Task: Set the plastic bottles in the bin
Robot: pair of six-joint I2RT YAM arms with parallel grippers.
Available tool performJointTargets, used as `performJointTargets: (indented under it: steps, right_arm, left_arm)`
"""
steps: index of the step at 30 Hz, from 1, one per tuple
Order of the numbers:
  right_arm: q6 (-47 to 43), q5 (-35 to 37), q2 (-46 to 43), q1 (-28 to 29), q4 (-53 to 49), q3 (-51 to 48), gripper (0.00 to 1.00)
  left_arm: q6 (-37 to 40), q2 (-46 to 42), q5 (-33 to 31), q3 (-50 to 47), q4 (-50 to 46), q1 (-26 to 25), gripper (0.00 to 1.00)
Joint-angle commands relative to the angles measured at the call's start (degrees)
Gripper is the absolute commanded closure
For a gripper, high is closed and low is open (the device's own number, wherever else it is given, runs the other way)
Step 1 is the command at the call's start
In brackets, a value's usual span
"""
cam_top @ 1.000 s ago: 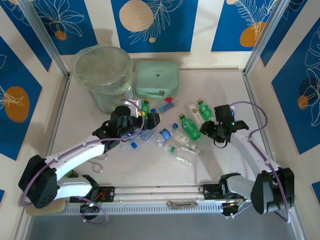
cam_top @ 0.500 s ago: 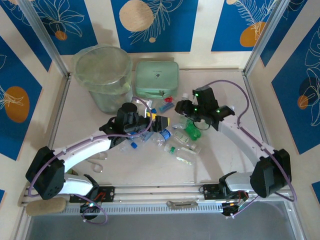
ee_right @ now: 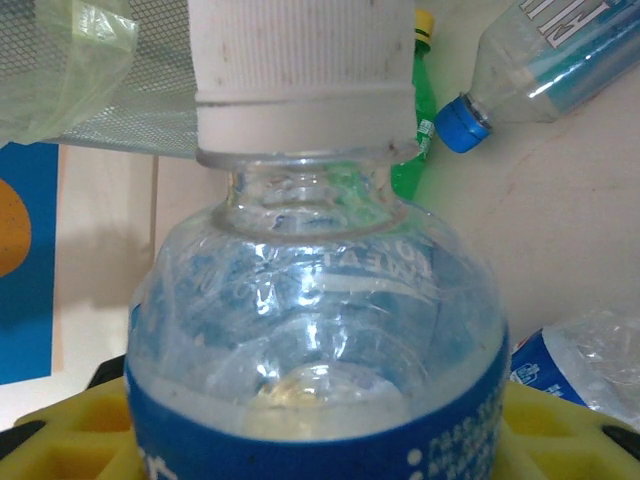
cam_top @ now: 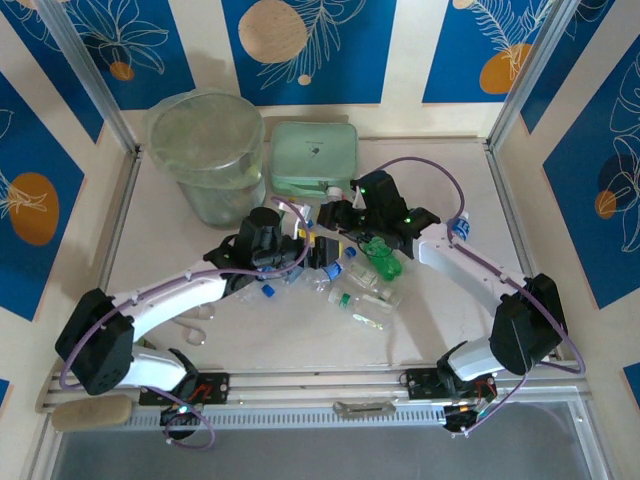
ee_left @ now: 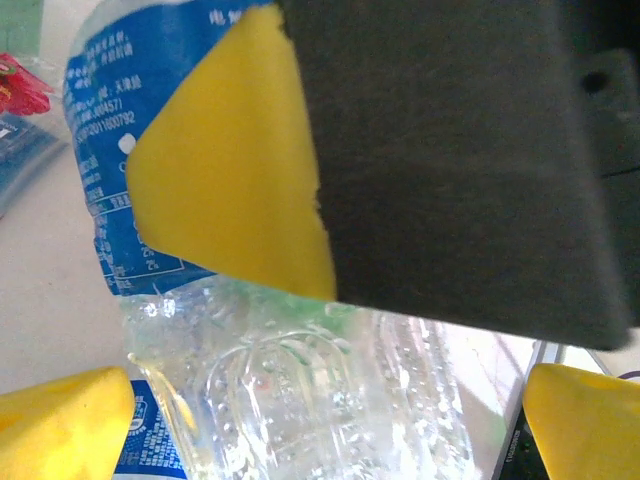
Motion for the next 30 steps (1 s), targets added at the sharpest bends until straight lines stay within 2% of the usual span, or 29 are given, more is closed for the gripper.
performJointTargets:
  steps: [1,5,14,18,20,23,25,30]
  right_arm:
    - [1.4,-1.9,0.0,0.4,2.1,1.6,0.5]
    - [1.6,-2.6,0.0,0.7,3.0,1.4,0.5]
    - [1.1,-0.9,-0.3,1.4,2.6,0.8,0.49]
    - [0.8,0.5,-1.1,1.9,2.7,0.6,0.48]
    - [0.7,0.5,-1.2,1.9,2.6,0.7,0.44]
    - [0.4,0.3,-1.5,1.6,1.1,1.3,0.31]
    - [-0.2,0.2,-1.9,1.0,0.2,1.7,0.26]
    - [-0.6,0.0,-5.4,-2.0,-1.2,0.5,0.22]
  left_arm:
    - [0.1,0.9,0.7,1.1,0.0,-0.6,0.0]
    - [-0.8,1.2,0.7,0.7,0.8,-0.6,0.05]
    - [-1.3,0.8,-1.4,-0.2,1.4,-0.6,0.36]
    - [-2.0,0.7,-2.0,-0.5,1.8,-0.6,0.44]
    - [-2.3,0.5,-2.3,-0.8,2.3,-0.6,0.46]
    - [-2.5,0.2,-3.0,-1.1,2.4,-0.6,0.46]
    - [-2.6,-0.1,-3.8,-1.3,2.4,-0.6,0.46]
    - [-2.4,-1.3,-6.1,-2.4,1.6,-0.5,0.46]
